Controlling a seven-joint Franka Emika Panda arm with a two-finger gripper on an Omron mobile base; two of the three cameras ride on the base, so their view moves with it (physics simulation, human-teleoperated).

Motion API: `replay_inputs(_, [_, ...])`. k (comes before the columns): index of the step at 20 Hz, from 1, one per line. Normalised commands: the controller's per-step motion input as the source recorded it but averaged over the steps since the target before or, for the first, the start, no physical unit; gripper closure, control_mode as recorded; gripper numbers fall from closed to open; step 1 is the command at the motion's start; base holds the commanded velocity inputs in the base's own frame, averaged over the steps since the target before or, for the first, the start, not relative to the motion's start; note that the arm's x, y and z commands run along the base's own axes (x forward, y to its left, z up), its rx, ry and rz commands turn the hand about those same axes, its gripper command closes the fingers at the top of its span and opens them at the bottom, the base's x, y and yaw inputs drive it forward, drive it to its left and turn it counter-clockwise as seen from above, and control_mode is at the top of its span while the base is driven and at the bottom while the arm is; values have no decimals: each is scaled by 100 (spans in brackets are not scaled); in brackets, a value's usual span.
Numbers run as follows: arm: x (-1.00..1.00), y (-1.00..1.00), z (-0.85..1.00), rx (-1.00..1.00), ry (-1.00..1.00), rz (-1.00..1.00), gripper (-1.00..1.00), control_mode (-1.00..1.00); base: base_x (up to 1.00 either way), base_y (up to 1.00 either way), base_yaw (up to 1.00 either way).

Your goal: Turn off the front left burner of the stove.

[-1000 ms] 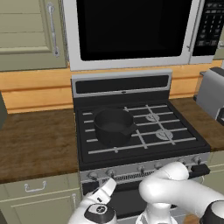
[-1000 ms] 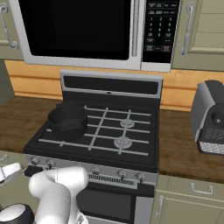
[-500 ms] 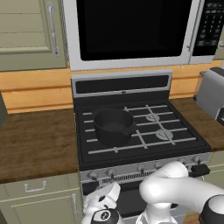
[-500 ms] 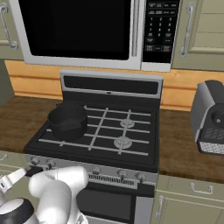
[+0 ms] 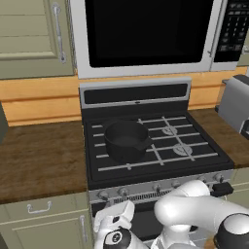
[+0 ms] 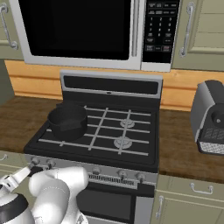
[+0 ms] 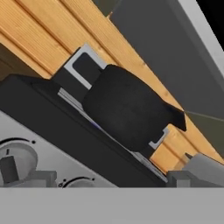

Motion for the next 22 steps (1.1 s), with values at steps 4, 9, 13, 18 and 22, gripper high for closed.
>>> replay_inputs(4, [6, 11, 0, 0, -1, 3, -100, -100, 0, 0, 0])
replay_inputs(9, [4, 19, -11, 0, 0, 4, -100, -100, 0, 0, 0])
replay_inputs(13, [18, 12, -13, 0, 0, 5, -100, -100, 0, 0, 0])
replay_inputs(18, [29, 0, -25, -1, 0, 4, -100, -100, 0, 0, 0])
replay_inputs(22, [26, 0, -25, 0, 0, 3, -100, -100, 0, 0, 0])
